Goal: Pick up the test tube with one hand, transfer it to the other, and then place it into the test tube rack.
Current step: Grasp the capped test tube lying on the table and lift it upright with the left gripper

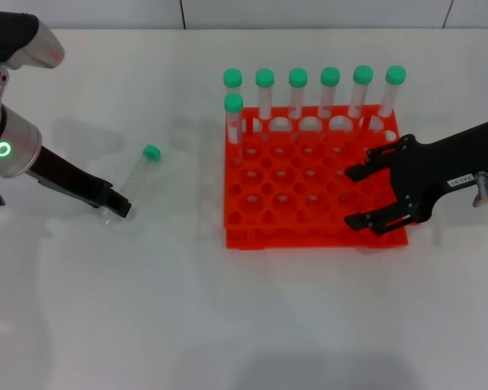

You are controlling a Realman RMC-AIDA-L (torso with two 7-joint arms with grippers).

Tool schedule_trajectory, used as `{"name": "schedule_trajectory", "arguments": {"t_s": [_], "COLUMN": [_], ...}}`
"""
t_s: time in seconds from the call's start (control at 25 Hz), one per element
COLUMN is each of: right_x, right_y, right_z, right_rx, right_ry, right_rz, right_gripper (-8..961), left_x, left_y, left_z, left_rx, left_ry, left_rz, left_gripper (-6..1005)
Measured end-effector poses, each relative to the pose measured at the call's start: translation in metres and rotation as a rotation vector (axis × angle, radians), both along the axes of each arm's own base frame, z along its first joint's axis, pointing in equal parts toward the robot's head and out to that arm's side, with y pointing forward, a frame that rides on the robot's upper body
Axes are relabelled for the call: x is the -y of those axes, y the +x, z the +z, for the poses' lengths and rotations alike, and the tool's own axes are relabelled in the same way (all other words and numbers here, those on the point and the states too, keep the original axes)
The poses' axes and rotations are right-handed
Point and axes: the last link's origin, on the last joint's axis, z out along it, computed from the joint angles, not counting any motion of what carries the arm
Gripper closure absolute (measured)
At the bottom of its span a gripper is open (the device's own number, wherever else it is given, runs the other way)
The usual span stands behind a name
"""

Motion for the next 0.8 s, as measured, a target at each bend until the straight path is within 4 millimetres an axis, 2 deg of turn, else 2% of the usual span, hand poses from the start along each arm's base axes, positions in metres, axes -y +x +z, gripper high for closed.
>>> {"name": "schedule_trajectory", "arguments": {"t_s": [0.24,0.32,0.8], "right_x": [0.0,0.0,-0.002], "right_y": [-0.002,-0.002,-0.007], "right_z": [0.0,0.0,0.002], "right_rx": [0.0,0.0,0.0], "right_ry": [0.003,0.003,0.013], "right_rz": [0.009,0.009,0.025], "right_gripper": [211,211,213], "left_x": [-0.004,-0.005,-0.008], "left_y": [0.006,0.009,0.012], "left_z": [-0.002,-0.003,-0.005], "left_rx": [-0.005,-0.007,-0.056], "left_ry": [-0.007,-0.014,-0.034], "left_rz": [-0.012,-0.019,-0.022], "left_gripper": [455,590,647]}}
